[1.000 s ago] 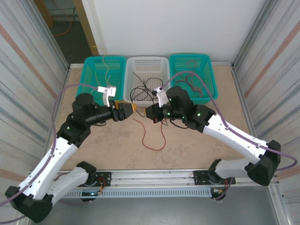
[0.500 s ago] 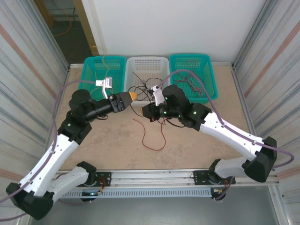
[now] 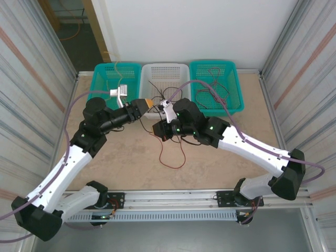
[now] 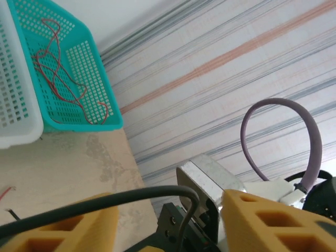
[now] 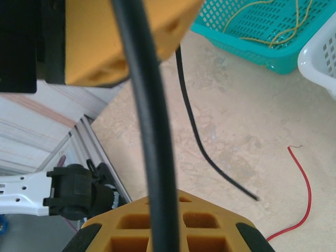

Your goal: Untangle the cables

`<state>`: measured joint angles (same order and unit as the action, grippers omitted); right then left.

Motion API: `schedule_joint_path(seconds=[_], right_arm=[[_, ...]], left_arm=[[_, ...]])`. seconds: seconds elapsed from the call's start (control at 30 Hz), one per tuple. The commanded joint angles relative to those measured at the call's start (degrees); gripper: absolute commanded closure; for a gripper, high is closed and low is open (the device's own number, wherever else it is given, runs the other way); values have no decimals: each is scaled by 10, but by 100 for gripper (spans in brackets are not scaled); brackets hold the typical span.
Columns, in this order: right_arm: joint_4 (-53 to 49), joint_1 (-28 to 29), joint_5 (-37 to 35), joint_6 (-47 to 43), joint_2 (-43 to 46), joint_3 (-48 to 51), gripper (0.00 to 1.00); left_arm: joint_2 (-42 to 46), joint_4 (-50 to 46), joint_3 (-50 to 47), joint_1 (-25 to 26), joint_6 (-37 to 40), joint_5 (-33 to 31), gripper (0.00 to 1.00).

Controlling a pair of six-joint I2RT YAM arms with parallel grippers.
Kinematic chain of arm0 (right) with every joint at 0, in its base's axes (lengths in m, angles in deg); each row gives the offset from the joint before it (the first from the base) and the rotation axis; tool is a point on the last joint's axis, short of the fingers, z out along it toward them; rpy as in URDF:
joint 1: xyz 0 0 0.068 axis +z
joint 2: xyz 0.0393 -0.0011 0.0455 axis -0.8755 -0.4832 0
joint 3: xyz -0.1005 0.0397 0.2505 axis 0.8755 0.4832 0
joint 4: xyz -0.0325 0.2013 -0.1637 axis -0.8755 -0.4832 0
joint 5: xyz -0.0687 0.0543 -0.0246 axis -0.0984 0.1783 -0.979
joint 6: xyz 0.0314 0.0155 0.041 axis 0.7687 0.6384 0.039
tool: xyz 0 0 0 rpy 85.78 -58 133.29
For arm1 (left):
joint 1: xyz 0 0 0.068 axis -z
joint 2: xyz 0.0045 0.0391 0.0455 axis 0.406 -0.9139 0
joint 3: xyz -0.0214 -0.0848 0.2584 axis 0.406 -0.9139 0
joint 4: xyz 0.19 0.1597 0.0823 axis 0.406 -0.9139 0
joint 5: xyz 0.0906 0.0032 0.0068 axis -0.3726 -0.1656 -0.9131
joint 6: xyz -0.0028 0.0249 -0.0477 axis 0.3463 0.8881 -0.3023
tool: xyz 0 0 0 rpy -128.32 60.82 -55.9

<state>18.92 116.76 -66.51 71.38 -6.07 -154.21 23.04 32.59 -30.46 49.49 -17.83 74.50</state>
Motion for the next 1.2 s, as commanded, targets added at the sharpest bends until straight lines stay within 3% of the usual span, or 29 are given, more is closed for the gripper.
schedule_joint_path(seconds=[0.0, 0.1, 0.33, 0.4, 0.5, 0.83, 1.03, 1.13, 1.17], right_arm=[[1, 6, -8, -3, -3, -2, 100], [2, 9, -8, -3, -3, 2, 100], [4, 12, -13, -1, -5, 6, 100], [5, 15, -13, -1, -7, 7, 100], [6, 15, -14, -2, -14, 7, 100], [17, 20, -3, 0, -41, 1, 100], [18, 23, -4, 0, -40, 4, 100], [19, 23, -6, 3, -39, 6, 100], [18, 23, -7, 3, -38, 5, 100]], left_arm=[[13, 36, -17, -23, -38, 7, 60], [10, 30, -17, -31, -40, 11, 73], [0, 39, -19, -31, -41, 21, 75], [-1, 45, -22, -31, -42, 24, 70], [-3, 65, -27, -30, -48, 33, 46], [-5, 42, -22, -31, -33, 26, 43], [-16, 22, -17, -31, -28, 24, 70], [-17, 8, -11, -31, -17, 20, 97], [-17, -5, -6, -31, -10, 17, 100]])
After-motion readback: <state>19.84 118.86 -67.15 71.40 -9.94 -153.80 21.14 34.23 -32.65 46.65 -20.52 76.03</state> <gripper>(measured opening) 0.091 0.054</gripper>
